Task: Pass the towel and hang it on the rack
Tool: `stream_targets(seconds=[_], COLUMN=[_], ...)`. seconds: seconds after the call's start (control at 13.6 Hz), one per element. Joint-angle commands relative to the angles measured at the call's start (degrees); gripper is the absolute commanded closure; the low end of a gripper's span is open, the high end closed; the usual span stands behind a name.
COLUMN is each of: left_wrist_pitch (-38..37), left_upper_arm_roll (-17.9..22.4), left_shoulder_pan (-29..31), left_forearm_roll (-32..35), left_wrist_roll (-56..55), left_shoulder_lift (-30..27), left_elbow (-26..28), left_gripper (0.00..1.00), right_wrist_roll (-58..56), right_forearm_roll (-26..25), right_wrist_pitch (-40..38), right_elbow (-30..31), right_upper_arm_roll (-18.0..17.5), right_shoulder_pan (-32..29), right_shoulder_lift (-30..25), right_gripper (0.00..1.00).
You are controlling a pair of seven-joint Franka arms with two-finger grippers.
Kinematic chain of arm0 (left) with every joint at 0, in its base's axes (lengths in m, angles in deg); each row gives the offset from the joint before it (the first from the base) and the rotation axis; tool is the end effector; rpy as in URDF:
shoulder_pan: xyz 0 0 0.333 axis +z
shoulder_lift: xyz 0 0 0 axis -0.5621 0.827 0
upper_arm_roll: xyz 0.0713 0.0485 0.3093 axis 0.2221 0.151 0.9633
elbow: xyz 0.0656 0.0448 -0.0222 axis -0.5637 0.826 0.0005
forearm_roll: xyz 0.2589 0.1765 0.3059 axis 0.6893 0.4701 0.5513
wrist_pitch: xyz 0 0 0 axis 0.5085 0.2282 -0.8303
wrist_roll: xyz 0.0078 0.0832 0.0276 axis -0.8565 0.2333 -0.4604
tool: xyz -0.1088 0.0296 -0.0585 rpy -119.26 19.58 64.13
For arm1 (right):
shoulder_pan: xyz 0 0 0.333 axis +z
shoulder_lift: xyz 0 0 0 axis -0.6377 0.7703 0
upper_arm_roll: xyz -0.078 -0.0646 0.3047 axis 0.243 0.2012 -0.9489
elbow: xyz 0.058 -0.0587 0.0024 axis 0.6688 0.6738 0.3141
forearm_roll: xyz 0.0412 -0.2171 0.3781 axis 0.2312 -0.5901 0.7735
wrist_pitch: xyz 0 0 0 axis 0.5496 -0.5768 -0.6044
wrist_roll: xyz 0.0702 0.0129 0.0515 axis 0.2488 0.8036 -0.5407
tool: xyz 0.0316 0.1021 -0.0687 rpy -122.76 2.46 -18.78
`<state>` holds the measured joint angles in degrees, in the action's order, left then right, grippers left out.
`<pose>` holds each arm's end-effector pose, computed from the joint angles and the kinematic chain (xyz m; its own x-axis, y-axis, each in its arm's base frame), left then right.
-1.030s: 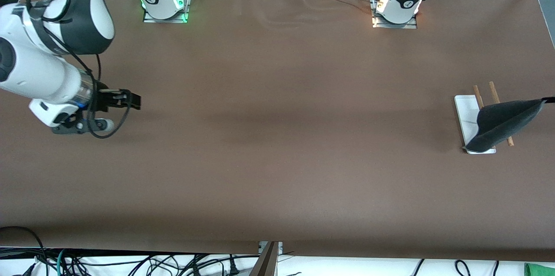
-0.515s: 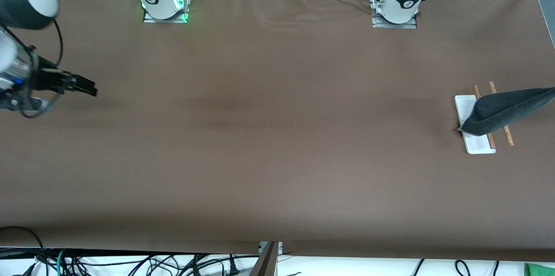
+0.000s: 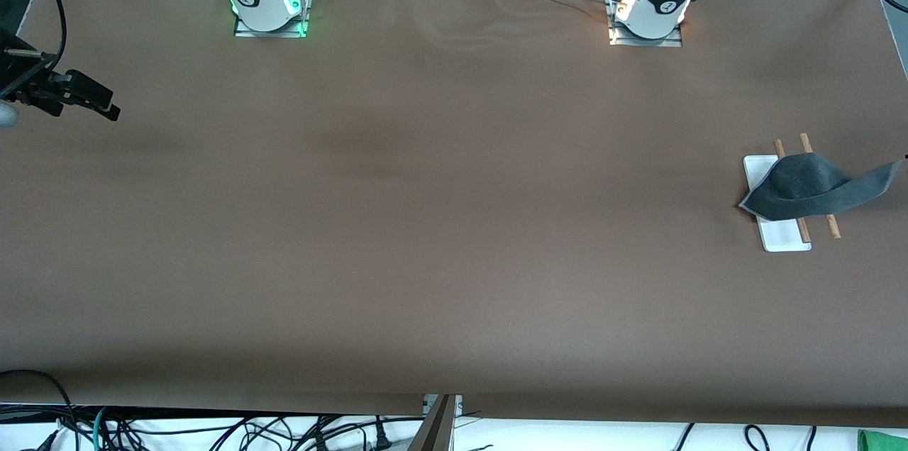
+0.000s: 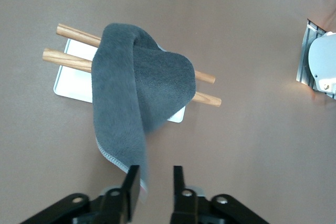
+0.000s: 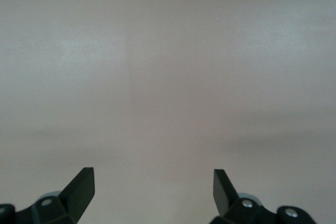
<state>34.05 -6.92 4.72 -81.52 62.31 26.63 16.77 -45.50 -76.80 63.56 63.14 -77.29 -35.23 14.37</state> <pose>0.6132 0.4240 0.3730 0.3274 -0.9356 0.1323 -0.8927 -0.2604 0.3678 0.5852 -0.0307 0.5674 0.9967 -0.0806 0.0097 -0.0803 -0.9964 -0.0271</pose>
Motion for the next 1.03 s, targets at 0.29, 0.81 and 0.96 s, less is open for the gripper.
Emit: stream_targets(seconds=[0.29, 0.81, 0.96], left_wrist_pitch=[0.2, -1.8, -2.1], left_upper_arm_roll=[-2.0, -2.1, -2.3], left_shoulder_pan=[-2.2, -17.9, -21.9], left_forearm_roll=[0.5, 1.3, 1.1], left_wrist_roll=[-10.2, -36.0, -44.4], left_shoulder_lift=[-4.8, -10.7, -10.7], left_elbow=[-0.3, -0.3, -0.3], left_gripper=[0.00, 0.00, 0.00], right_wrist_roll=[-0.3, -0.3, -0.3], right_forearm_roll=[-0.8, -0.6, -0.6], right_wrist_pitch=[0.3, 1.0, 0.9], right_elbow=[-1.0, -1.2, -1.2], right_upper_arm_roll=[-1.4, -1.5, -1.5], right_shoulder_pan=[-1.7, -1.5, -1.5], right_shoulder_lift=[1.8, 2.5, 2.6], right_gripper=[0.00, 0.00, 0.00])
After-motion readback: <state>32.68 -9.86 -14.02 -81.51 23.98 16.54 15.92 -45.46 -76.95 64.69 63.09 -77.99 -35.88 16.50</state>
